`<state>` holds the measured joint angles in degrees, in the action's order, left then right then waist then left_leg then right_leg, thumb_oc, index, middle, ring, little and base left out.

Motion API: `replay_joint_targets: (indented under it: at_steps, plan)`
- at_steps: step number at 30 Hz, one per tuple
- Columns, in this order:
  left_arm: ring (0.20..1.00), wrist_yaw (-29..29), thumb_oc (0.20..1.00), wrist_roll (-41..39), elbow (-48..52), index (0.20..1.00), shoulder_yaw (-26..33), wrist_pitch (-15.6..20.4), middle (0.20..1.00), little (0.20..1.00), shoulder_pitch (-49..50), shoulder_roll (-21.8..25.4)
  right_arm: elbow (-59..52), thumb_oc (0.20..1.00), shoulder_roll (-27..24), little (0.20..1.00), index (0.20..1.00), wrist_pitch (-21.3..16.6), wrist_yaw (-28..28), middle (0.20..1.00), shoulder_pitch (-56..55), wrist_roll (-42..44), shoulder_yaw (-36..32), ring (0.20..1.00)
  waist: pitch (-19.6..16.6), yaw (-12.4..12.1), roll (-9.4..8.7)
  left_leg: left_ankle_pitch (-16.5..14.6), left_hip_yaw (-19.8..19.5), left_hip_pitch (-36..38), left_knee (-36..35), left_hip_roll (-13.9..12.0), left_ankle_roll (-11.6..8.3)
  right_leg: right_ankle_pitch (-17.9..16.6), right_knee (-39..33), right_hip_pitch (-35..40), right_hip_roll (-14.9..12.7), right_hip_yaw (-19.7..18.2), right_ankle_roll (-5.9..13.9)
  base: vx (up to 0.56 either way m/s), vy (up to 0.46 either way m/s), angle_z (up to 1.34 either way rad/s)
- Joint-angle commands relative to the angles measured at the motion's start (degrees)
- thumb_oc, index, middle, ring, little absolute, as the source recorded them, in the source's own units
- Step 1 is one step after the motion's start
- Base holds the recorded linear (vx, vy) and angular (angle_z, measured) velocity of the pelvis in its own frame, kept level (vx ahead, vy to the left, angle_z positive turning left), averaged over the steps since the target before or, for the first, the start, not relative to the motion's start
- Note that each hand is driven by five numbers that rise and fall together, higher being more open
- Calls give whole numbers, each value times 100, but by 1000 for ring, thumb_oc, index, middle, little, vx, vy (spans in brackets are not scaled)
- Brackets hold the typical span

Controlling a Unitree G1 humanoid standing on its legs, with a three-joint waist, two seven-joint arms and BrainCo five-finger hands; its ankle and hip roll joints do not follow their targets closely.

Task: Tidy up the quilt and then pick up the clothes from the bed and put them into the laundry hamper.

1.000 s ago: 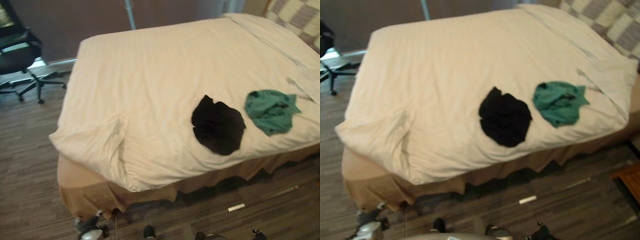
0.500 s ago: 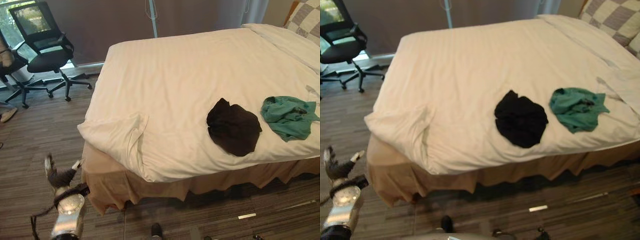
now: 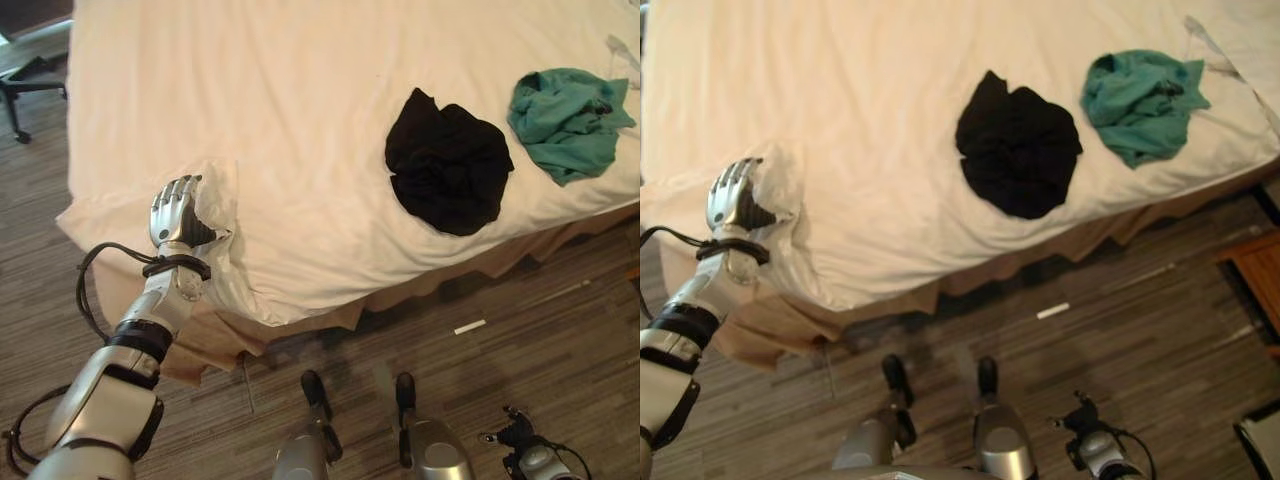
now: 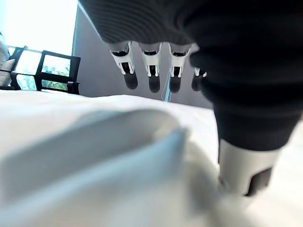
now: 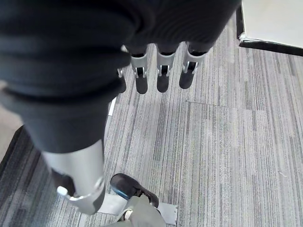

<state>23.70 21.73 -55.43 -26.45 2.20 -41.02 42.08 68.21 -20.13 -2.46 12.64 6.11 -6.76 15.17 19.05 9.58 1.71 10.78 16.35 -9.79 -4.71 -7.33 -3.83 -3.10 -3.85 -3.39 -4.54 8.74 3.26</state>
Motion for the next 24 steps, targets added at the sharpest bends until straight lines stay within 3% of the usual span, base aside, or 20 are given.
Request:
replay_joint_targets:
  at_steps: [1,7,11,12,13,14,15,16,17,18,21,22,23,24]
  plan:
    - [200,-177,200,649,-849,200,126,-431,200,200,-295,275,160,1000,36,1000,1000,39,197,1000,-1,34,191,1000,-8,-196,-231,-576,25,649,-29,-267,-421,124,143,-272,-531,-30,858,-10,12,-12]
    - [200,-643,200,654,-1147,200,418,-470,200,200,342,303,308,1000,-18,1000,1000,92,175,1000,-39,203,-28,1000,-119,-234,-236,-635,101,771,-29,-275,-428,154,126,-173,-560,-48,843,21,15,-4]
    - [200,-607,200,397,-1318,200,1082,-339,200,200,1463,449,260,1000,-209,1000,1000,67,233,1000,-23,533,-438,1000,-336,-280,-226,-699,124,969,-29,-257,-436,172,82,27,-574,-49,829,70,15,-12]
    - [263,-601,263,453,-1341,263,1167,-341,263,263,1737,487,162,1000,-308,1000,1000,45,257,1000,0,597,-555,1000,-396,-295,-221,-717,124,1011,-29,-249,-432,175,69,65,-572,-59,829,77,23,-20]
    - [536,-597,536,456,-1350,536,1349,-321,536,536,2087,516,9,1000,-439,1000,1000,5,300,1000,46,671,-678,1000,-435,-314,-222,-738,126,1071,-29,-242,-432,171,52,128,-577,-59,832,67,35,-8]
    - [617,-604,617,414,-1375,617,1559,-289,617,617,2422,542,-326,1000,-629,1000,1000,-39,385,1000,95,719,-798,1000,-478,-337,-212,-755,121,1122,-29,-234,-434,174,49,173,-577,-61,836,44,27,-2]
    - [617,-604,617,414,-1375,617,1559,-289,617,617,2422,542,-326,1000,-629,1000,1000,-39,385,1000,95,719,-798,1000,-478,-337,-212,-755,121,1122,-29,-234,-434,174,49,173,-577,-61,836,51,36,0]
    - [542,-644,542,274,-1403,542,1960,-249,542,542,2965,516,-1234,1000,-949,1000,1000,-94,461,1000,75,676,-957,1000,-544,-373,-208,-775,108,1185,-29,-229,-434,177,50,249,-584,-49,840,54,35,3]
    - [900,-629,900,226,-1468,900,2208,-255,900,900,3282,467,-1915,1000,-1128,1000,1000,-159,488,1000,14,670,-1105,1000,-569,-398,-205,-798,110,1243,-29,-224,-435,182,47,298,-589,-37,843,94,59,2]
    - [1000,-592,1000,193,-1631,1000,2540,-290,1000,1000,3698,321,-3013,1000,-1394,1000,1000,-299,545,1000,-94,598,-1317,1000,-613,-430,-219,-848,108,1327,-29,-210,-427,211,40,397,-593,-7,853,86,49,-2]
    - [1000,-534,1000,134,-1788,1000,2882,-321,1000,1000,4287,-118,-4180,1000,-1673,1000,1000,-474,585,1000,-5,504,-1521,1000,-672,-545,-232,-897,79,1405,-29,-194,-408,234,31,492,-611,49,854,62,28,1]
    - [1000,-444,1000,-324,-1562,1000,3123,-245,1000,1000,4733,-719,-4853,1000,-1847,1000,1000,-504,598,1000,336,369,-1482,1000,-707,-763,-264,-887,-1,1371,-29,-193,-386,246,26,529,-616,110,824,44,-10,31]
    - [1000,-385,1000,-508,-1449,1000,3199,-214,1000,1000,4873,-896,-5042,1000,-1872,1000,1000,-481,586,1000,539,356,-1377,1000,-689,-830,-266,-895,-54,1378,-23,-197,-374,269,45,556,-609,148,814,30,-20,67]
    - [1000,-369,1000,-613,-1369,1000,3230,-198,1000,1000,4966,-1023,-5156,514,-1902,514,514,-459,561,514,752,303,-1249,514,-689,-890,-272,-893,-90,1351,-17,-201,-367,280,51,554,-607,179,805,-10,-47,74]
